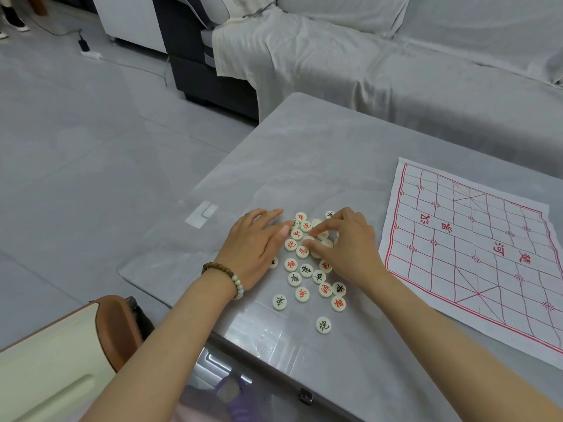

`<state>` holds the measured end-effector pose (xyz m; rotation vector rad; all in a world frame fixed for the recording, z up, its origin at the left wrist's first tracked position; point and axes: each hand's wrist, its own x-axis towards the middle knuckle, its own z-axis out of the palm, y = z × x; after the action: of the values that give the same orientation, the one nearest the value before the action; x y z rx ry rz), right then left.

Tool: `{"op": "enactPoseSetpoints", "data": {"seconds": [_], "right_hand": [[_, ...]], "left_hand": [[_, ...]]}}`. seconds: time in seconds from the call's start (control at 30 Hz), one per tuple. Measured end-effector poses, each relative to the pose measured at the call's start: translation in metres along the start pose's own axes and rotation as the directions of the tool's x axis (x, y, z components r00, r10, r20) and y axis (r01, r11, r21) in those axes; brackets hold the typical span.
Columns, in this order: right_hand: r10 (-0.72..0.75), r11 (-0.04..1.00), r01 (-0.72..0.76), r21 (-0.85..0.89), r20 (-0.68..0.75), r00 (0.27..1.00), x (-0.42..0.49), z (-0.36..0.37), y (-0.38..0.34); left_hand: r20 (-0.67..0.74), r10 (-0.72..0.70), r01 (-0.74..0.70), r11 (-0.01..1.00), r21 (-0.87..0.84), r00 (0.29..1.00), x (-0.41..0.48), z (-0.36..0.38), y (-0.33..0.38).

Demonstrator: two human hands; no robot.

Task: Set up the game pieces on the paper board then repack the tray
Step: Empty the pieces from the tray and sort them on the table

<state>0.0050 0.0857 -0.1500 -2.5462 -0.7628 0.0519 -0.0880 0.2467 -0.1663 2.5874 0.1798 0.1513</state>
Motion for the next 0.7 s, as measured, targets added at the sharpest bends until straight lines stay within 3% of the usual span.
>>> {"op": "enactPoseSetpoints", "data": {"seconds": [0.43,0.6,0.7], "right_hand": [[-0.036,0.983,0.060,0.173,-0.137,0.990,-0.004,0.003,0.002],[-0.173,0.966,0.196,0.171,-0.137,0.975,-0.013,0.004,0.008],[-0.132,0.961,0.169,0.219,-0.176,0.976,-0.008,-0.002,0.016]], "left_hand": [[-0.064,-0.038,0.031,0.994,-0.108,0.997,-0.002,0.001,-0.001],[-0.081,-0.043,0.032,0.991,-0.127,0.996,-0.002,0.001,-0.001],[-0.047,-0.032,0.027,0.993,-0.113,0.998,-0.002,0.003,0.002]]}}
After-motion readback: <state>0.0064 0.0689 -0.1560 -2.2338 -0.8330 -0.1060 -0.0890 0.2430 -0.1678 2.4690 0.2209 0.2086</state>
